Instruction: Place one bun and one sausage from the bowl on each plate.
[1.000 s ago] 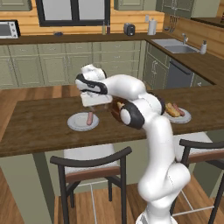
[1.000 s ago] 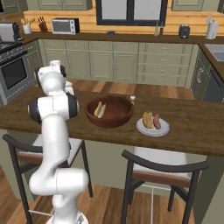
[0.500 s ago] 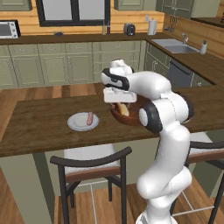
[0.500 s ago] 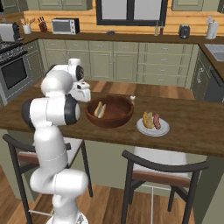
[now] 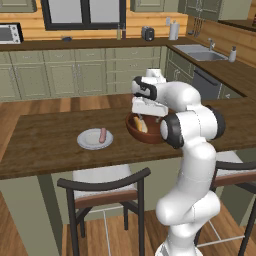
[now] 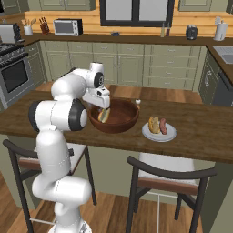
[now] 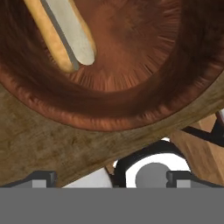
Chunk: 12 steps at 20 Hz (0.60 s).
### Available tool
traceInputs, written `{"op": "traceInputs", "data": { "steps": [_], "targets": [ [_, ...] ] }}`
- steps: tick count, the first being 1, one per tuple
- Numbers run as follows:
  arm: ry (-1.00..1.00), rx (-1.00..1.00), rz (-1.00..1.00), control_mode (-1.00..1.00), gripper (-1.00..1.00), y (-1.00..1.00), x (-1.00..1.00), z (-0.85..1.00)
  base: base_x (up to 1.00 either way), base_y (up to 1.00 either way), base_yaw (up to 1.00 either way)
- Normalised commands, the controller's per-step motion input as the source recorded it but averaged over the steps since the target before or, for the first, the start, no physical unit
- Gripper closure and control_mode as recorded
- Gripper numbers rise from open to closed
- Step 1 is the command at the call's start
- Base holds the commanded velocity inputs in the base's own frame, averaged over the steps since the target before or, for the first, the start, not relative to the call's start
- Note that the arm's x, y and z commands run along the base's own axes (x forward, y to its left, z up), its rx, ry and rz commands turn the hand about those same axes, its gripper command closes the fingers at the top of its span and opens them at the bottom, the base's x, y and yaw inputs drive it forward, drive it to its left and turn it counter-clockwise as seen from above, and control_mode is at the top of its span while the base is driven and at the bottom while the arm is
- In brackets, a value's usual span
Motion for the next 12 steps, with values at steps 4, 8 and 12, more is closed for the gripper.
{"op": "traceInputs", "data": {
  "steps": [4, 8, 12],
  "targets": [
    [0.0, 0.0, 0.05, -1.0, -1.0, 0.0, 0.55, -0.18, 0.0, 0.0, 0.0],
    [0.0, 0.02, 0.07, -1.0, -1.0, 0.0, 0.48, -0.25, 0.0, 0.0, 0.0],
    [0.0, 0.03, 0.07, -1.0, -1.0, 0.0, 0.42, -0.4, 0.0, 0.0, 0.0]
  ]
}}
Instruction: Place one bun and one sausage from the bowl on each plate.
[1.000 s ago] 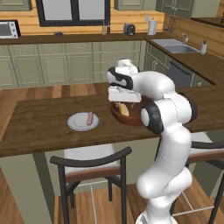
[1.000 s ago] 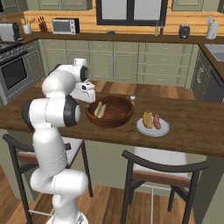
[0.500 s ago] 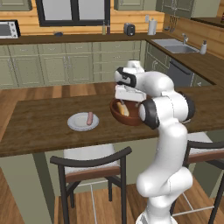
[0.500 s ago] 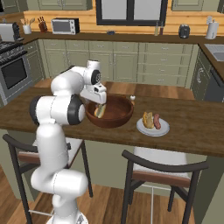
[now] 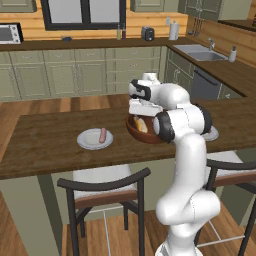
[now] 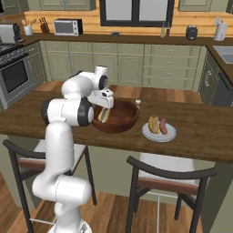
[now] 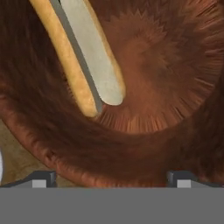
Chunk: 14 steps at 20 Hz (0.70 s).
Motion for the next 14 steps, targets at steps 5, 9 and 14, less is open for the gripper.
{"op": "traceInputs", "data": {
  "steps": [5, 9, 14],
  "targets": [
    [0.0, 0.07, 0.02, -1.0, -1.0, -0.11, 0.19, -0.14, 0.0, 0.0, 0.0],
    [0.0, 0.08, 0.0, -1.0, -1.0, -0.1, 0.1, -0.24, 0.0, 0.0, 0.0],
    [-0.07, 0.05, 0.02, -1.0, -1.0, 0.0, 0.03, -0.48, 0.0, 0.0, 0.0]
  ]
}}
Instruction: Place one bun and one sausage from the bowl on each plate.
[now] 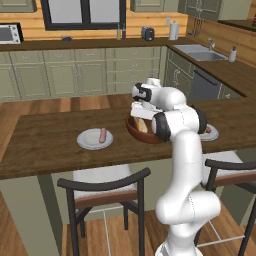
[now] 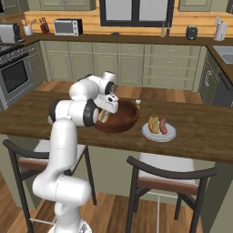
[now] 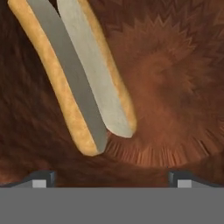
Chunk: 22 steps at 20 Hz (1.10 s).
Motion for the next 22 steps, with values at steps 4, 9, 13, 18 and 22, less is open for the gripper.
{"op": "traceInputs", "data": {
  "steps": [4, 9, 13, 18, 22],
  "targets": [
    [-0.21, 0.03, 0.13, -1.0, -1.0, 0.0, 0.1, -0.22, 0.0, 0.0, 0.0],
    [-0.11, 0.08, 0.23, -1.0, -1.0, 0.0, 0.22, -0.17, 0.0, 0.0, 0.0],
    [-0.03, 0.15, 0.23, -1.0, -1.0, -0.09, 0.4, -0.02, 0.0, 0.0, 0.0],
    [-0.04, 0.04, 0.1, -1.0, -1.0, -0.1, 0.4, -0.12, 0.0, 0.0, 0.0],
    [0.0, 0.0, 0.03, -1.0, -1.0, 0.09, 0.24, -0.22, 0.0, 0.0, 0.0]
  ]
}}
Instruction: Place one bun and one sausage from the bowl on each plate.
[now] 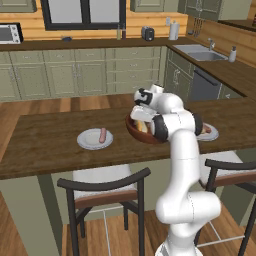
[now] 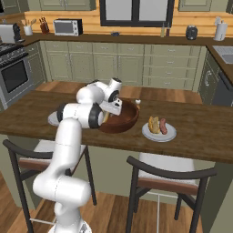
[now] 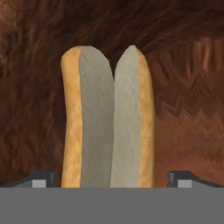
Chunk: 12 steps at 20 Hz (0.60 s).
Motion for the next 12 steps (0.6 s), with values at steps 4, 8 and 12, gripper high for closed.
{"op": "traceInputs", "data": {
  "steps": [4, 8, 12],
  "targets": [
    [0.0, 0.0, 0.02, -1.0, -1.0, 0.2, 0.07, -0.07, 0.0, 0.0, 0.0],
    [0.0, 0.0, 0.0, -1.0, -1.0, -0.05, 0.11, -0.21, 0.0, 0.0, 0.0],
    [0.0, 0.0, 0.0, -1.0, -1.0, -0.06, 0.06, -0.35, 0.0, 0.0, 0.0]
  ]
}}
